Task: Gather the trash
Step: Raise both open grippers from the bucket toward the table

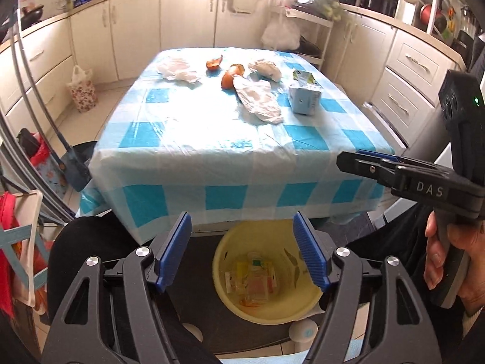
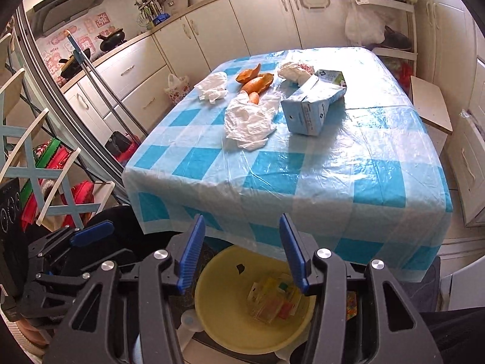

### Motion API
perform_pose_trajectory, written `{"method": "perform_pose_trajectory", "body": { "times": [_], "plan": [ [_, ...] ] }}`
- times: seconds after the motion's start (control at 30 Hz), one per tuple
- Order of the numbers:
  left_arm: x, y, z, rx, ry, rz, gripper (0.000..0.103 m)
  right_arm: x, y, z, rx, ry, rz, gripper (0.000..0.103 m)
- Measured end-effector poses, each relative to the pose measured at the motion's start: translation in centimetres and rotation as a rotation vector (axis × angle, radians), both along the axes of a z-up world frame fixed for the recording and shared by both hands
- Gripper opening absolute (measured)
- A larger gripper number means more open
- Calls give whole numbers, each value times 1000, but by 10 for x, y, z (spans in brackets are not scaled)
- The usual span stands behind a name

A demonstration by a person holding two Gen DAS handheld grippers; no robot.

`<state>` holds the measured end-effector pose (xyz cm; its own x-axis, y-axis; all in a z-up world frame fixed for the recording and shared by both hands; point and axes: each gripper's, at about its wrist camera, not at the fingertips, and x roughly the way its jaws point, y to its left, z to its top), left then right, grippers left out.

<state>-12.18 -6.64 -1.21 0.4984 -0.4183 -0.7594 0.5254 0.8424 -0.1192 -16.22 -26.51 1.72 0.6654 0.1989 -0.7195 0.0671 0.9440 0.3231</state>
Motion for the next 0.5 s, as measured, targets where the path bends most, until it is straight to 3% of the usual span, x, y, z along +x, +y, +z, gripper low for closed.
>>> {"method": "perform_pose_trajectory", "body": {
  "times": [0.5],
  "plan": [
    [10,17,2,-25,6,69,71,4,12,-1,-42,-3,19,50]
  ]
}}
